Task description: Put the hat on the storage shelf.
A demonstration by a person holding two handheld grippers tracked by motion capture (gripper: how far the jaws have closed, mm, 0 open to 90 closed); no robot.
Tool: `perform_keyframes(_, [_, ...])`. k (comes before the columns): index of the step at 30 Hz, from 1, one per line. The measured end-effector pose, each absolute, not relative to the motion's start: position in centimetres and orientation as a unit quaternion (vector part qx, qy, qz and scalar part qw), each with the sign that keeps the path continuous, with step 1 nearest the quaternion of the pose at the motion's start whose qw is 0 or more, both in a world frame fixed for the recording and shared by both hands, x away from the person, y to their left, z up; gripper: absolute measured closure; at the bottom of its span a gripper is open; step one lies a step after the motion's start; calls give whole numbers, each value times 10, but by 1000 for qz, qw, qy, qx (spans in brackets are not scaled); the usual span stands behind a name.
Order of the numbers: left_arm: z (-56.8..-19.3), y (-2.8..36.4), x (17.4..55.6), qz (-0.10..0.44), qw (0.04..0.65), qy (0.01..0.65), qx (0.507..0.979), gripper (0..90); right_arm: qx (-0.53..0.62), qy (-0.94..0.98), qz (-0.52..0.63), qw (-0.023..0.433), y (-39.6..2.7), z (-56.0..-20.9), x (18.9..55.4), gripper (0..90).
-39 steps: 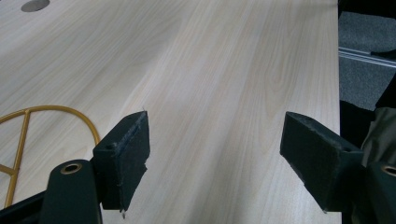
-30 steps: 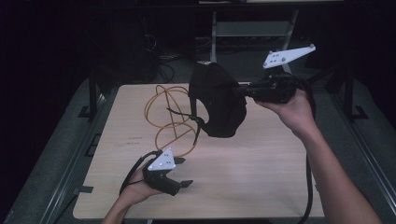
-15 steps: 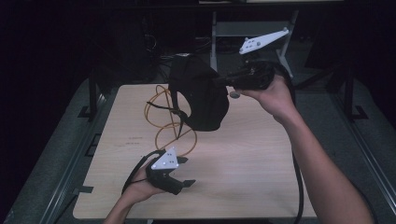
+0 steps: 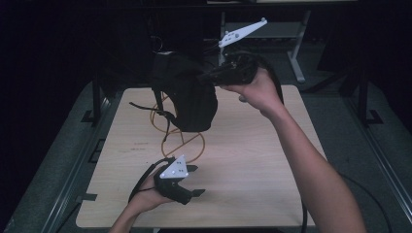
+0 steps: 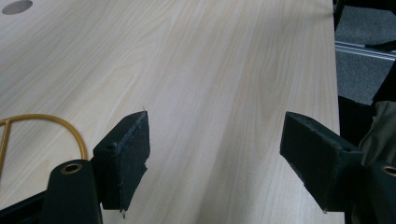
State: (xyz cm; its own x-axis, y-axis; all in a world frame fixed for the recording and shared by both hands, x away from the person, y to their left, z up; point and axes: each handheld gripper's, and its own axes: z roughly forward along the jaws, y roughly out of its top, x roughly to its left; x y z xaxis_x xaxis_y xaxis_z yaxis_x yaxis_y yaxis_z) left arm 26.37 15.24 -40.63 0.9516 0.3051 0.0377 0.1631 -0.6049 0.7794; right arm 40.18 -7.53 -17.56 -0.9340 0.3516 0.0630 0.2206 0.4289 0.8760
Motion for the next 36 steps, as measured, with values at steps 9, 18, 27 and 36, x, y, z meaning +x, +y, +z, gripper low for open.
perform_keyframes(9, [-407, 154, 264, 84, 423, 129, 893, 241, 175, 850, 493, 61, -48, -181, 415, 870])
perform_keyframes(18, [-409, 151, 265, 80, 424, 129, 893, 241, 179, 846, 499, 51, -31, -188, 426, 870])
perform_keyframes(27, [-410, 153, 266, 80, 423, 133, 893, 244, 191, 841, 503, 49, -16, -203, 437, 871])
perform_keyframes(36, [-412, 152, 267, 82, 415, 136, 896, 245, 194, 840, 504, 49, -6, -212, 442, 871])
